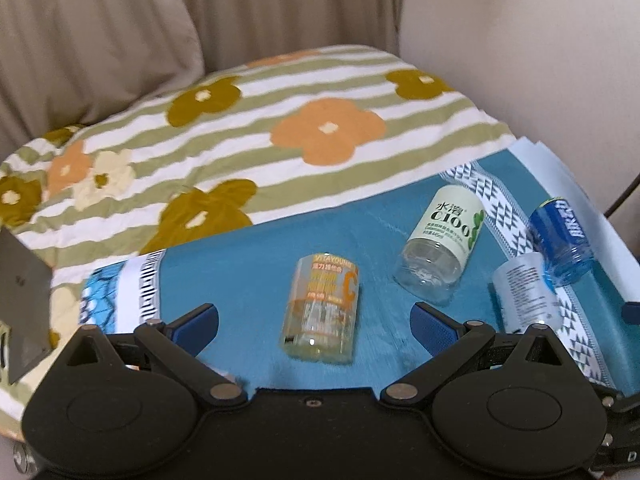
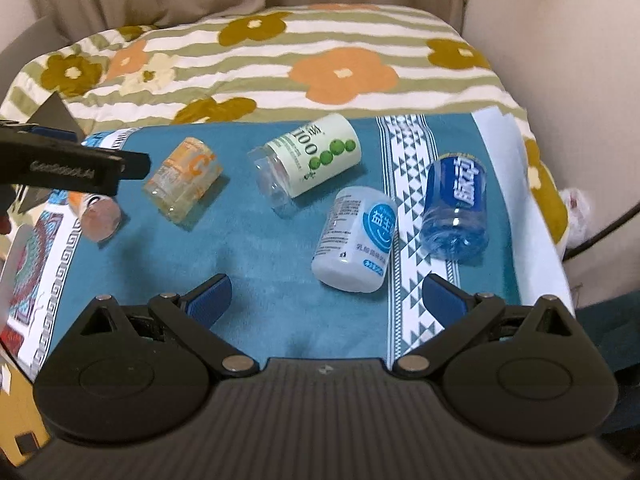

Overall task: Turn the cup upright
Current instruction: 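Move the left gripper to the clear orange-labelled cup and close on it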

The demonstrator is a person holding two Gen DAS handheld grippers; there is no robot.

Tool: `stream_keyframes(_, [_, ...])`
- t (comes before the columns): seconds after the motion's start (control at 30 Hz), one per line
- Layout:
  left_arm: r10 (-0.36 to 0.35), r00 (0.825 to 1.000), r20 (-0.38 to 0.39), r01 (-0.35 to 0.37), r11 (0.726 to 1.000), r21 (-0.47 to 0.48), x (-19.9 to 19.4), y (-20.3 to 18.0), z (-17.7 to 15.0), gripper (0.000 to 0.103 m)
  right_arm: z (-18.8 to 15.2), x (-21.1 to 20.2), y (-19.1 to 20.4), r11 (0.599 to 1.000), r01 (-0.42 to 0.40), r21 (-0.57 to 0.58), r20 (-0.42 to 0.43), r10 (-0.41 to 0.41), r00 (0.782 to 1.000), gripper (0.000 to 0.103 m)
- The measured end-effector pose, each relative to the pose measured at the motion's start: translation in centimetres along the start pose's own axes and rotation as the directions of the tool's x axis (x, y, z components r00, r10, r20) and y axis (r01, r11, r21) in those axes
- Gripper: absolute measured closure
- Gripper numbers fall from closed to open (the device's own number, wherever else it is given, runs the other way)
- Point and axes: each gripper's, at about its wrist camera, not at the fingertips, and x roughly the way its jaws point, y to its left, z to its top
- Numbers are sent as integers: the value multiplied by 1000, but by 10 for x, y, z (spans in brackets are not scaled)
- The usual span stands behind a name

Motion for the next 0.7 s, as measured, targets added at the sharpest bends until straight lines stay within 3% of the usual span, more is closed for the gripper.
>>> stream_keyframes(0.37, [-84,982,-169,97,992,74,81,5,13,3,4,41,-3,984,95,147,-87,-83,993,0])
stream_keyframes(0.5, [-122,969,-215,139,988,68,98,6,11,12,3,49,-5,973,142,181,-105,-125,987,0])
stream_keyframes(0.7, [-120,960,-252,142,987,73,109,6,8,38,-1,56,-9,961,162,226,-133,-134,982,0])
